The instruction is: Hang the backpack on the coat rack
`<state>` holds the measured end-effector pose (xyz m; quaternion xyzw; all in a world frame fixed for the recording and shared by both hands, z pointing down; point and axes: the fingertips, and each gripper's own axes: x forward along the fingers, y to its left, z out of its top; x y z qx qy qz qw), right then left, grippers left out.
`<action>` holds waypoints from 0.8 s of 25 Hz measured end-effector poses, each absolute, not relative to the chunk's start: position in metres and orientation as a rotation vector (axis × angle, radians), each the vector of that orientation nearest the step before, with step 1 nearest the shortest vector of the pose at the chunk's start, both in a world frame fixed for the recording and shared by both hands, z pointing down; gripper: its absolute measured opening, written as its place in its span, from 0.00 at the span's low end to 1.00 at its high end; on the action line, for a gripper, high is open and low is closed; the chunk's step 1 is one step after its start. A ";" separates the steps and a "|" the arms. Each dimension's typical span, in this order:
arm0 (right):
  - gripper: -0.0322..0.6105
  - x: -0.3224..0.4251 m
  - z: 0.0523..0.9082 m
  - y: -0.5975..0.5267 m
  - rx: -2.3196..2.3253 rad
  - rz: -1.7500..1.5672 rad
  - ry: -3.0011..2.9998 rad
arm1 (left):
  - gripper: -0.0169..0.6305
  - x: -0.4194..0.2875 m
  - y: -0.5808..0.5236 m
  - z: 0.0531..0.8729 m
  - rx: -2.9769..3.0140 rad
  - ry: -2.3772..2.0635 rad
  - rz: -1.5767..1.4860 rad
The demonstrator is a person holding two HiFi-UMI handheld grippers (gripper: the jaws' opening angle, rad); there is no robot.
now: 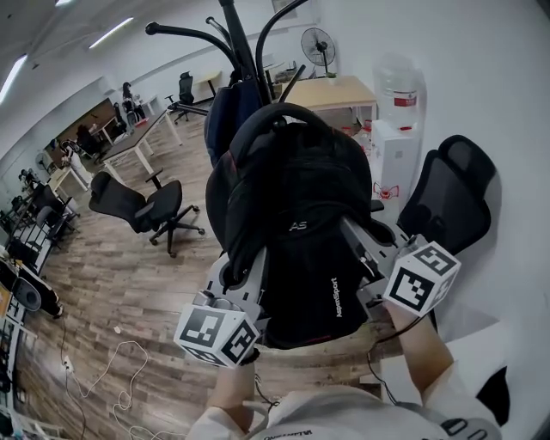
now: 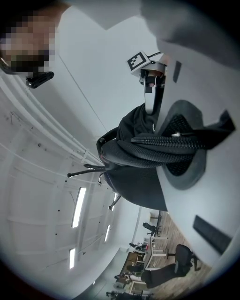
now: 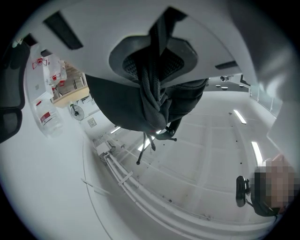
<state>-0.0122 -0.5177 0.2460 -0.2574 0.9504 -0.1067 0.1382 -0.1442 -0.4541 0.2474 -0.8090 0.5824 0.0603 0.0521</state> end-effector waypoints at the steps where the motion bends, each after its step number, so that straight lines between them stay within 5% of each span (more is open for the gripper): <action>1: 0.10 -0.014 0.245 -0.521 -0.753 -0.310 2.746 | 0.08 -0.146 -0.457 0.246 -2.462 1.771 0.188; 20: 0.10 -0.030 0.295 -0.531 -0.863 -0.260 2.758 | 0.08 -0.161 -0.477 0.299 -2.415 1.817 0.127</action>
